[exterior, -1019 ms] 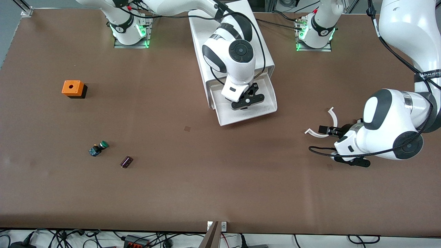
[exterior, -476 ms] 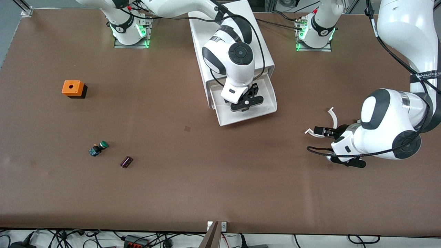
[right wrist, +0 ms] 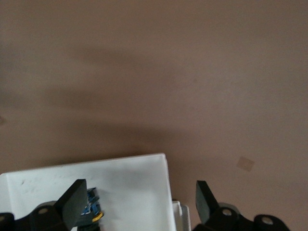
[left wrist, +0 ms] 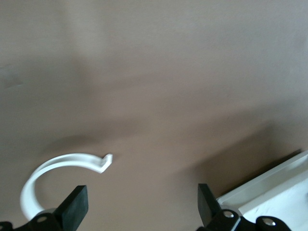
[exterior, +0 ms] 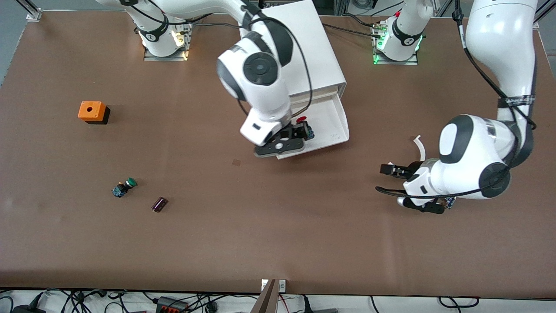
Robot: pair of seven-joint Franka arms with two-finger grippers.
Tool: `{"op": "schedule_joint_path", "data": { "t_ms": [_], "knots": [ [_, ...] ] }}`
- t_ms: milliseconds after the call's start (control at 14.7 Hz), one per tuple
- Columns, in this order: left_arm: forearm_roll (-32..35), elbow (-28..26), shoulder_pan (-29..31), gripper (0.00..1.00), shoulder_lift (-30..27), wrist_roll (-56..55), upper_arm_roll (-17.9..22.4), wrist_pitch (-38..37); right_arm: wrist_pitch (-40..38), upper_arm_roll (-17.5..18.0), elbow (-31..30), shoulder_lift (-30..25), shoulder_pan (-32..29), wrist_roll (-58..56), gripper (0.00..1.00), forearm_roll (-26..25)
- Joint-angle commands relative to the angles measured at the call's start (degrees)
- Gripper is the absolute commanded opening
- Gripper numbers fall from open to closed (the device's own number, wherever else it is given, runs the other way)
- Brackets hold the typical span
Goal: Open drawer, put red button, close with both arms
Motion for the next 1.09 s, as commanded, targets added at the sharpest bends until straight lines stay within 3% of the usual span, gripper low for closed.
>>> {"op": "schedule_joint_path", "data": {
  "t_ms": [0, 204, 476, 680, 1019],
  "knots": [
    [-1.14, -5.09, -4.43, 1.0, -2.13, -8.61, -0.22, 5.69, -0.82, -2.37, -0.38, -1.37, -1.79, 0.49, 1.0, -0.39],
    [-0.35, -7.21, -10.59, 1.0, -1.87, -20.49, -0.14, 11.4, -0.91, -7.56, -0.91, -1.99, -2.58, -0.2, 1.0, -0.39],
    [1.5, -13.44, -16.4, 1.0, -1.51, -31.84, -0.22, 23.35, -8.36, -8.36, -4.24, -3.13, -8.2, -3.18, 1.0, -0.3],
    [0.97, -15.38, -19.03, 1.0, -1.69, -33.78, -0.4, 23.64, -9.42, -8.36, -4.43, -4.53, -12.59, -12.48, 1.0, -0.39],
    [0.53, -17.32, -19.31, 1.0, -2.74, -40.72, -6.98, 17.23, -12.42, -8.36, -4.51, -9.19, -18.66, -19.1, 1.0, -0.48]
  ]
}}
